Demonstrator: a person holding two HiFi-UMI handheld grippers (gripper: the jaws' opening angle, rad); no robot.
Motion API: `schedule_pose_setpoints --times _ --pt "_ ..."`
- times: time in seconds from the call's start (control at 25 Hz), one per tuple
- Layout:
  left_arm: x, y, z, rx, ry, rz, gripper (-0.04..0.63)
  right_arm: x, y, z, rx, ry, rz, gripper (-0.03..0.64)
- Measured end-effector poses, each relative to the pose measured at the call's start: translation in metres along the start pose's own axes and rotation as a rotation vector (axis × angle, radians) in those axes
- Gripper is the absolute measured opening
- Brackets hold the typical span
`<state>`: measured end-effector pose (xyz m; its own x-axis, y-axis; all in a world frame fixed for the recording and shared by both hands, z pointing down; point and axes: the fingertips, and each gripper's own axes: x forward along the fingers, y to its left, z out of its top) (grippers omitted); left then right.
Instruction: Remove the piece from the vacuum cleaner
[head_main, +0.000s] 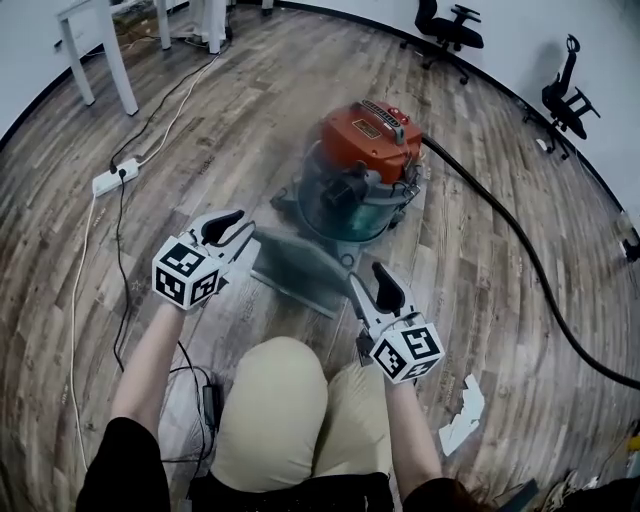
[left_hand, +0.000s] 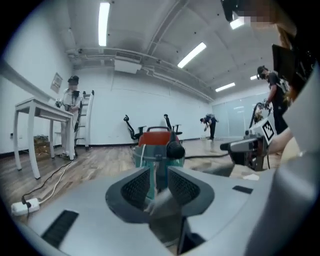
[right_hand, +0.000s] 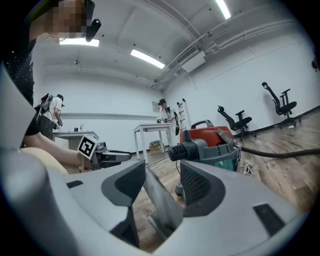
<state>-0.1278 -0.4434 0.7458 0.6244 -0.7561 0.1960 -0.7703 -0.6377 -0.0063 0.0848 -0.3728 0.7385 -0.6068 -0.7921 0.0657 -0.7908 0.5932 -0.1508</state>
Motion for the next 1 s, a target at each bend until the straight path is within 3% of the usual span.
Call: schedule_pose_setpoints --times 0.12,0.28,0.32,0.36,0.4,0.56,1.0 --pt "-0.008 -0.004 0.034 -0.059 -0.130 -0.009 0.098 -0.004 -0.002 0.014 0.022 -0.035 0.006 0.210" --pt "-0.003 -0.032 0.041 0.056 -0.106 -0.088 0.094 -0.007 0.007 0.016 0.003 -0.008 0.052 0.201" --pt "-0.001 -0.038 0.038 0.087 -0.086 -0.100 0.036 -0.006 0.009 0.015 -0.002 0.004 0.059 0.138" --pt "0.001 -0.045 0.034 0.115 -0.067 -0.111 0.009 -0.006 0.010 0.013 -0.004 0.017 0.063 0.022" --pt "0.002 -0.051 0.030 0.138 -0.050 -0.125 0.009 -0.006 0.012 0.010 -0.007 0.030 0.068 0.011" --pt "0.007 -0.068 0.019 0.156 -0.018 -0.154 0.009 -0.007 0.019 0.005 -0.072 0.068 0.085 0.011" --pt "0.004 -0.064 0.016 0.127 -0.018 -0.126 0.009 -0.004 0.032 0.009 -0.130 0.067 0.115 0.011"
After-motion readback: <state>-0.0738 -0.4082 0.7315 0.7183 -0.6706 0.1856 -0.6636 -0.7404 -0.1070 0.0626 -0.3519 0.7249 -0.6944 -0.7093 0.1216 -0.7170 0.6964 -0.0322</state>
